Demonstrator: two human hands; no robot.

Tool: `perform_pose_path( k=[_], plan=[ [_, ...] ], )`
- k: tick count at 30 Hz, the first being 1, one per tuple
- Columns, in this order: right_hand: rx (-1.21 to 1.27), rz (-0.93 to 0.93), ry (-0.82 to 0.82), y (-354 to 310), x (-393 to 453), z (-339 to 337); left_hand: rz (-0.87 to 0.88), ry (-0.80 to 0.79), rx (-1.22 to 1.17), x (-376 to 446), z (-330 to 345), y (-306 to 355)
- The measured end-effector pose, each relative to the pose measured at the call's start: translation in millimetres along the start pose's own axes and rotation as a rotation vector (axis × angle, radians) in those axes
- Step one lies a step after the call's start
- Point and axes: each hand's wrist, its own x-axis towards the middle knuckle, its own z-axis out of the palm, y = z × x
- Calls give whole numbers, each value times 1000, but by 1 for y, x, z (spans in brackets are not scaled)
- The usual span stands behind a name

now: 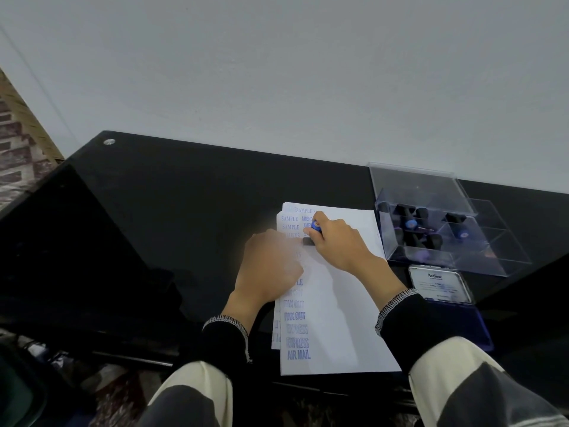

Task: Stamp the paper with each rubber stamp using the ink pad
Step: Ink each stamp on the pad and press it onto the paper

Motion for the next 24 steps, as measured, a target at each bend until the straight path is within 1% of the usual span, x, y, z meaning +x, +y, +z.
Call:
perform_pose_path(
  k=[9,18,21,24],
  plan=[
    [-44,-4,0,1,-1,1,2,-1,-6,0,0,0],
    [-83,-25,56,1,-4,8,29,22,-1,-2,-1,0],
    [-34,-32,41,0,-5,8,25,20,-3,-1,-1,0],
    [89,-24,13,0,-6,10,20,16,-14,-1,-1,0]
  ],
)
